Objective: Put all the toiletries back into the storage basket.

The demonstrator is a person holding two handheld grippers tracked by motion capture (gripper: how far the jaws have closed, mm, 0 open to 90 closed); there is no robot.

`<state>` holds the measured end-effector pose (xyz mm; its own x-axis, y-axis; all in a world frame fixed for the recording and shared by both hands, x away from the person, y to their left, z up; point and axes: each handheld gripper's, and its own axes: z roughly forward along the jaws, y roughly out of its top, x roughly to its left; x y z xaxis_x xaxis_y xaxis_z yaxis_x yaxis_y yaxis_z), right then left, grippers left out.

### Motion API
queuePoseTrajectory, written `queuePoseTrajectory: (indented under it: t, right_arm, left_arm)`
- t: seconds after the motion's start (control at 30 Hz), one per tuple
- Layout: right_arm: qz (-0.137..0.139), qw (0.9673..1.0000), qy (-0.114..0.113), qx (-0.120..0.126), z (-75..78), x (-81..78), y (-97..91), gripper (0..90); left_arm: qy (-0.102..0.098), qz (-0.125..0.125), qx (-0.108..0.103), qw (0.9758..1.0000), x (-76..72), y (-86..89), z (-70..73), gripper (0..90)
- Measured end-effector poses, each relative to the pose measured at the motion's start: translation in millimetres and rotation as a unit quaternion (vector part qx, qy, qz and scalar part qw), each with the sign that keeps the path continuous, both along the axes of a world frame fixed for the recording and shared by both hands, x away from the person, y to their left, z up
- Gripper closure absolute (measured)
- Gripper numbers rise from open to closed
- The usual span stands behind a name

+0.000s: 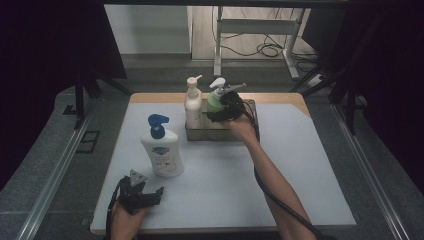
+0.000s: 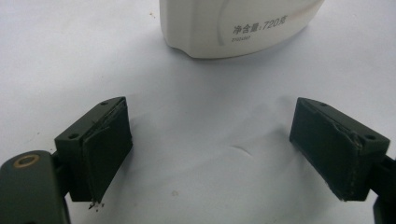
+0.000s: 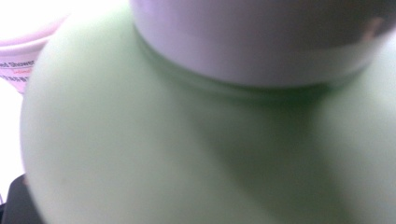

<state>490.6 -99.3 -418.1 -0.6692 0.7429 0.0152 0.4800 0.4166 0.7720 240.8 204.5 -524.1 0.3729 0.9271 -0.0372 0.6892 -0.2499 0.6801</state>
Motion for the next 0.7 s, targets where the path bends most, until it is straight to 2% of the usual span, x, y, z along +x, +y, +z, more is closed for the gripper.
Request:
queuePoseTrajectory:
  t: [0.27,0.43,0.7]
  right_arm:
    - [0.01,0.9999,0.0,0.013,-2.0,1.8,-1.2,10.2]
    - [0.018,0.9996,0.003,0.019,-4.9,1.0,-2.7,0.0]
    - [0.026,0.9995,-0.005,0.019,-7.7,-7.4,-8.6,0.0]
  left_arm:
    - [0.0,0.0,0.0,1.0,0.0,0.0,0.0,12.3]
    - [0.0,0.0,-0.001,1.0,0.0,-0.1,-0.1,12.3]
    - [0.0,0.0,0.001,1.0,0.0,0.1,0.0,12.4]
